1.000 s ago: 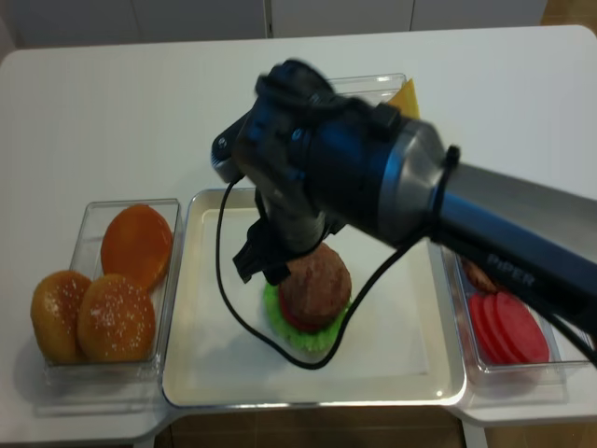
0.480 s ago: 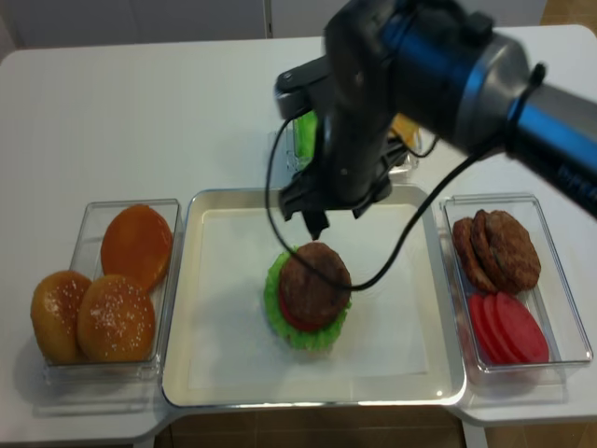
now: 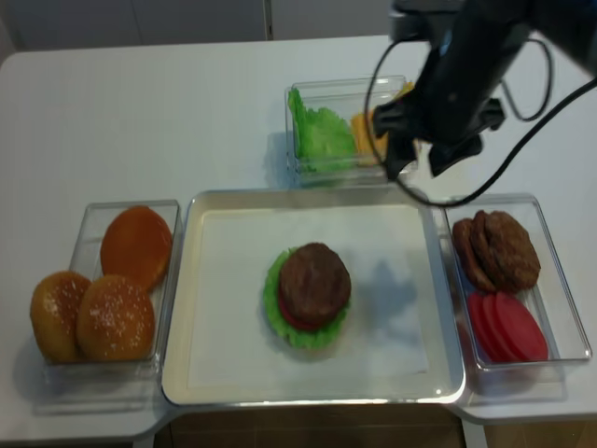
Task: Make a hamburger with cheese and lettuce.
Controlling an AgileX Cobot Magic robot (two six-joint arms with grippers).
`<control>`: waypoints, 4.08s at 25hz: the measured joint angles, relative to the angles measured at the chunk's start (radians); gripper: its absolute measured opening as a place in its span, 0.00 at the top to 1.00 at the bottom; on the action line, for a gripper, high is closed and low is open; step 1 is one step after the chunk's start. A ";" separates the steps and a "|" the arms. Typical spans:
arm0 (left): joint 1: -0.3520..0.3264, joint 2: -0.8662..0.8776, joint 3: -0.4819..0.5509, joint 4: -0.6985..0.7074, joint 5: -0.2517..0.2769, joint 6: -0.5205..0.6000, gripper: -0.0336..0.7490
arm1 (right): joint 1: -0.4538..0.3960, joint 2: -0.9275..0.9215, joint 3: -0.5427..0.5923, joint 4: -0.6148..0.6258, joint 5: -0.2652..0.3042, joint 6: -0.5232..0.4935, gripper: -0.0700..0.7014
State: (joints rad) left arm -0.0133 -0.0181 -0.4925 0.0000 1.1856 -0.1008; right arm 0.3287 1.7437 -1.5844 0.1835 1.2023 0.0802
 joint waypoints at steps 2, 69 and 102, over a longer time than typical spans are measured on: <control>0.000 0.000 0.000 0.000 0.000 0.000 0.40 | -0.058 -0.021 0.028 0.006 0.002 -0.011 0.25; 0.000 0.000 0.000 0.000 0.000 0.000 0.40 | -0.372 -1.764 1.063 -0.073 0.030 -0.148 0.26; 0.000 0.000 0.000 0.000 0.000 0.000 0.40 | -0.326 -1.764 1.106 -0.083 -0.058 -0.146 0.26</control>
State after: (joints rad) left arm -0.0133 -0.0181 -0.4925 0.0000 1.1856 -0.1008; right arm 0.0032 -0.0204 -0.4786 0.1007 1.1446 -0.0657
